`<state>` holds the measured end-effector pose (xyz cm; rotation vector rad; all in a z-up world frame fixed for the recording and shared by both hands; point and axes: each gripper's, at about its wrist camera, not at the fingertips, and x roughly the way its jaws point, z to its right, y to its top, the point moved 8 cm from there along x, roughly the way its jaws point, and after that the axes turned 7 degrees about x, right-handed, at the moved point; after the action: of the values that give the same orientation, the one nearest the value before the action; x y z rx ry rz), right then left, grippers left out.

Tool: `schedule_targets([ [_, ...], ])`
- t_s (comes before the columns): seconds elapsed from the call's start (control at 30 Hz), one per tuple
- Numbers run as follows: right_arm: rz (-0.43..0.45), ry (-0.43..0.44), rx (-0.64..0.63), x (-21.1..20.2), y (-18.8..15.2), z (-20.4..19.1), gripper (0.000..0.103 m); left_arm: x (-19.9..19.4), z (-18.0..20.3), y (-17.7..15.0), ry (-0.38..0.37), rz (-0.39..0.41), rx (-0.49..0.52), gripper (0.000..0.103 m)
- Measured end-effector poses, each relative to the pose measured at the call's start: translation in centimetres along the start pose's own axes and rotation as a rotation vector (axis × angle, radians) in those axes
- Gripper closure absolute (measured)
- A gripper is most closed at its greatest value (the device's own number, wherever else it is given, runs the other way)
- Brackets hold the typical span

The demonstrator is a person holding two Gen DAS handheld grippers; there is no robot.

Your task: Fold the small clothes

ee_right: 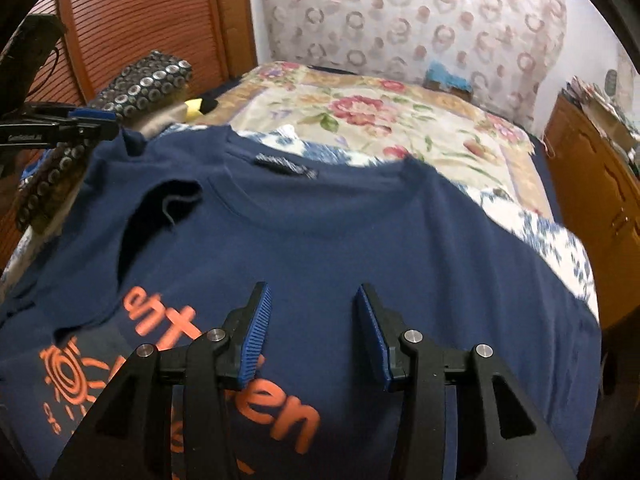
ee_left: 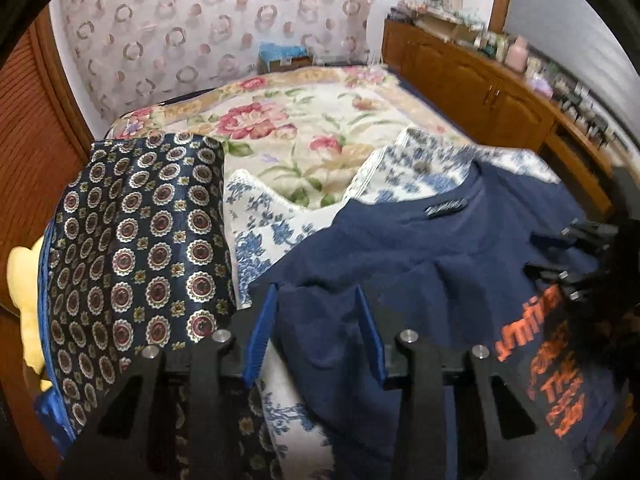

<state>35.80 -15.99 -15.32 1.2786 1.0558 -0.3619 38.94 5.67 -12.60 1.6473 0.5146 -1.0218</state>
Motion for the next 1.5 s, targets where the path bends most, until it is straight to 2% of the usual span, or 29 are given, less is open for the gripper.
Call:
schedule_targets([
  [0.1, 0.006, -0.001, -0.004, -0.1, -0.2, 0.0, 0.057, 1.0, 0.0, -0.4, 0.02, -0.033, 0.019, 0.065],
  [0.2, 0.006, 0.01, 0.004, -0.1, -0.1, 0.0, 0.057, 1.6, -0.1, -0.7, 0.017, -0.058, 0.03, 0.079],
  [0.23, 0.006, 0.015, 0.009, -0.1, -0.1, 0.1, 0.057, 1.7, -0.1, -0.8, 0.018, -0.061, 0.033, 0.089],
  [0.3, 0.007, 0.027, 0.02, -0.2, 0.1, 0.0, 0.057, 1.5, -0.3, -0.8, 0.022, -0.054, 0.034, 0.101],
  [0.4, 0.007, 0.035, 0.026, -0.2, 0.1, 0.1, 0.057, -0.2, -1.1, -0.2, 0.036, 0.01, 0.019, 0.103],
  [0.5, 0.007, 0.033, 0.025, -0.2, 0.1, 0.1, 0.057, -2.4, -3.6, 1.0, 0.118, 0.083, -0.031, 0.103],
  [0.67, 0.006, 0.013, 0.009, 0.0, 0.2, -0.1, 0.057, -3.7, -6.8, 1.6, 0.171, 0.107, -0.077, 0.103],
  [0.77, 0.004, 0.007, 0.004, 0.1, 0.2, -0.1, 0.057, -4.0, -7.2, 1.4, 0.15, 0.12, -0.086, 0.103],
  [0.9, 0.005, 0.008, 0.004, 0.2, 0.2, -0.2, 0.057, -5.2, -6.7, 1.3, 0.149, 0.157, -0.082, 0.097],
  [1.0, 0.005, 0.005, 0.002, 0.2, 0.2, -0.2, 0.057, -6.6, -5.3, 1.6, 0.144, 0.204, -0.075, 0.08],
  [1.13, 0.005, 0.008, 0.003, 0.1, 0.2, -0.2, 0.057, -8.5, -2.8, 0.7, 0.085, 0.265, -0.075, 0.071],
  [1.27, 0.005, 0.005, 0.001, 0.2, 0.2, -0.2, 0.057, -8.9, -0.1, -0.5, 0.034, 0.269, -0.069, 0.067],
  [1.5, 0.005, 0.002, -0.001, 0.2, 0.3, -0.2, 0.057, -6.4, 4.2, -3.3, -0.025, 0.208, -0.054, 0.063],
])
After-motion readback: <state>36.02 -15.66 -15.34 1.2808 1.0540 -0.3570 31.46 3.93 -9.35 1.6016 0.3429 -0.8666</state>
